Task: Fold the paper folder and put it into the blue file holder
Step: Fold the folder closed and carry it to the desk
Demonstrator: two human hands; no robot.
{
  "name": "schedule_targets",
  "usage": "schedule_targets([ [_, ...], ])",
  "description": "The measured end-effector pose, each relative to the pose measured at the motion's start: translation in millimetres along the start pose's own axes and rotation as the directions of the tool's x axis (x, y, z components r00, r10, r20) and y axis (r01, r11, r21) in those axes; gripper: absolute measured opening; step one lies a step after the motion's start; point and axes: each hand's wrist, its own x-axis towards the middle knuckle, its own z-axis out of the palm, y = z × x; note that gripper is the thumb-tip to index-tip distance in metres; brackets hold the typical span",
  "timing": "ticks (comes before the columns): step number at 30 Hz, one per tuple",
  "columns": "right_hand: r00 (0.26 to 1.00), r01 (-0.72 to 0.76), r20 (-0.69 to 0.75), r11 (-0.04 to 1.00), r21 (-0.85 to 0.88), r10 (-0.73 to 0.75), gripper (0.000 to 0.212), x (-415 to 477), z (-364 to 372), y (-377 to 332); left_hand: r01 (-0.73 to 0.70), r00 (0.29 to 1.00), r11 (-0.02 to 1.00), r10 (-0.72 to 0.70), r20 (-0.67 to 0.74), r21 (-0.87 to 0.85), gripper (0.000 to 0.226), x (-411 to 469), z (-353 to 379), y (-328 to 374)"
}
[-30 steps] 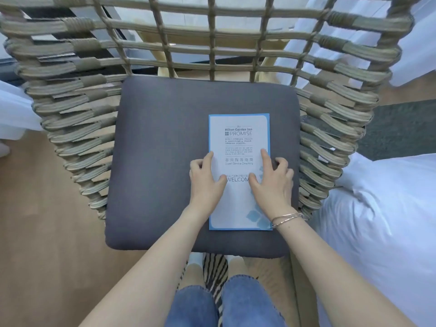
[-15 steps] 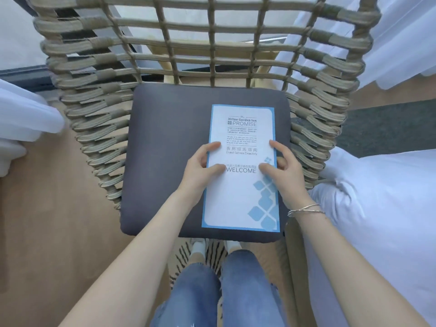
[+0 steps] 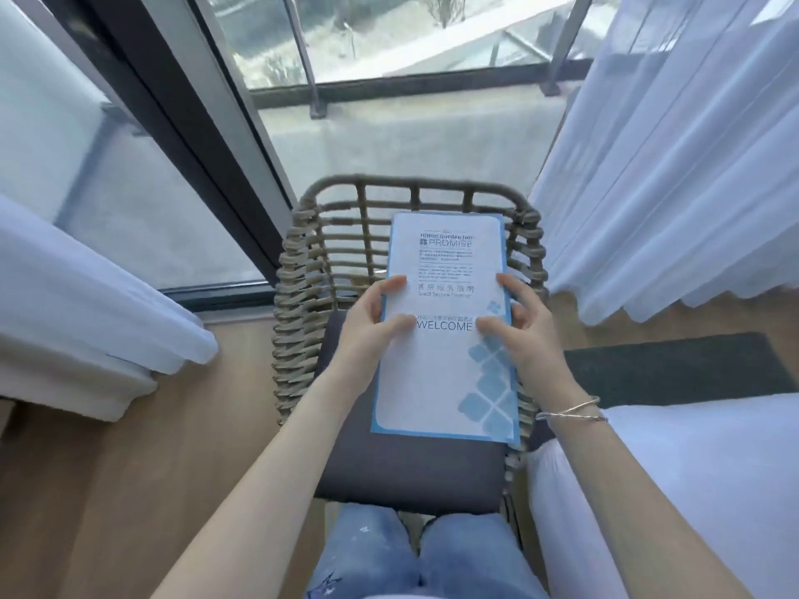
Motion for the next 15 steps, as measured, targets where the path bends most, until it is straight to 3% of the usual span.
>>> schedule_targets([
  [6,0.970,0.238,0.048,0.971,0.014,-0.239,0.064,-21,24,-90,-0.181,0.981,0.983,0.180,-0.069,-0.018,0.051,-28,-6,99],
  [15,0.939,0.305,0.138,0.949,0.080,-0.314,0.069,-25,48,-138,-0.316,0.934,0.948,0.316,-0.167,0.025,0.051,-59,-22,145],
])
